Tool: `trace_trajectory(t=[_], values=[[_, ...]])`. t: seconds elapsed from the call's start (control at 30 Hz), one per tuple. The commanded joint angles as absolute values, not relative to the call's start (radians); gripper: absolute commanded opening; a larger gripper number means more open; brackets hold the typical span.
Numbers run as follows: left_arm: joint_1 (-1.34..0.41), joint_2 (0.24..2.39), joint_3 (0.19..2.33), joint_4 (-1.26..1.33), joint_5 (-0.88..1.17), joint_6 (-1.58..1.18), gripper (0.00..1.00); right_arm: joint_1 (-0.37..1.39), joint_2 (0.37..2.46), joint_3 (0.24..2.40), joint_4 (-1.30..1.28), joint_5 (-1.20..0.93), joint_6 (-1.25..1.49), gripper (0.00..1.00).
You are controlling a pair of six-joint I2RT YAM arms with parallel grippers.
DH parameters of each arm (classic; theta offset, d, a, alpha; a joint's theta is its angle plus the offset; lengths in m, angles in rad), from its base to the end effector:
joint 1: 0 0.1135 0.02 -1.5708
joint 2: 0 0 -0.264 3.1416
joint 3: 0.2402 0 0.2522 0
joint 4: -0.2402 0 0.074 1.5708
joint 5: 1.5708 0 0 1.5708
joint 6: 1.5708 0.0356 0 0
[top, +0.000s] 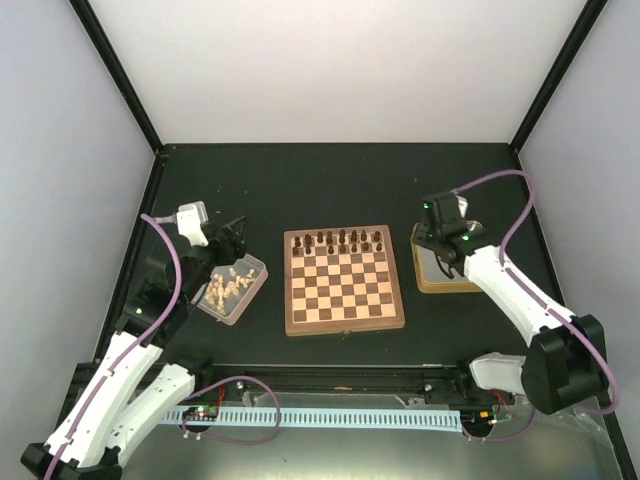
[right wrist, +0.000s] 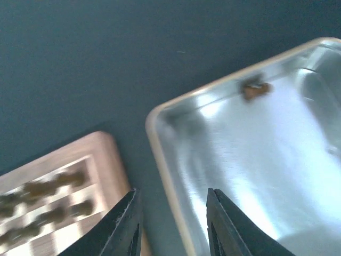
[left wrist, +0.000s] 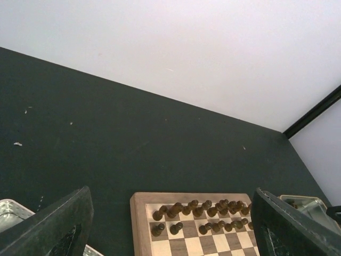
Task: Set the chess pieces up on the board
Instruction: Pick up the chess piece from the storage box.
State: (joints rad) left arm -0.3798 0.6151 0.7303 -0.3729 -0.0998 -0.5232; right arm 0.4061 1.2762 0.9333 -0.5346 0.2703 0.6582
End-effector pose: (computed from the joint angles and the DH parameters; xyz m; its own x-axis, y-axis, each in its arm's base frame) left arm 0.1375 -0.0511 0.3257 -0.3446 -0.3977 -0.8503 0.1238 0.8786 -0.4612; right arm 0.2458 0.0953 0.2570 -0.6959 0.3424 -0.6312 0.2551 0.9395 0.2284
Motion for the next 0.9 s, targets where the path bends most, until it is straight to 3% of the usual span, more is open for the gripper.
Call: trace_trajectory(t=[0.0,0.17,0.57,0.73,0.87], values=[[-0.372,0.616,0.726,-0.332,-0.052,-0.503,0.83,0.236,1.243,0.845,-0.485,0.217,0.663,0.36],[-0.371,0.637,0.725,-0.324,-0.033,-0.504,0.83,0.100,1.361,0.825,-0.428,0.116,0.617,0.38],[-0.368,0.634,0.718,-0.330,-0.042,-0.504,0.84,0.021,1.655,0.987,-0.393,0.125,0.457,0.49],[-0.367,0.632,0.718,-0.333,-0.044,-0.505,0.85,0.009,1.701,1.003,-0.355,0.107,0.474,0.48],[-0.366,0.629,0.718,-0.334,-0.043,-0.506,0.85,0.000,1.713,0.993,-0.318,0.103,0.537,0.40]])
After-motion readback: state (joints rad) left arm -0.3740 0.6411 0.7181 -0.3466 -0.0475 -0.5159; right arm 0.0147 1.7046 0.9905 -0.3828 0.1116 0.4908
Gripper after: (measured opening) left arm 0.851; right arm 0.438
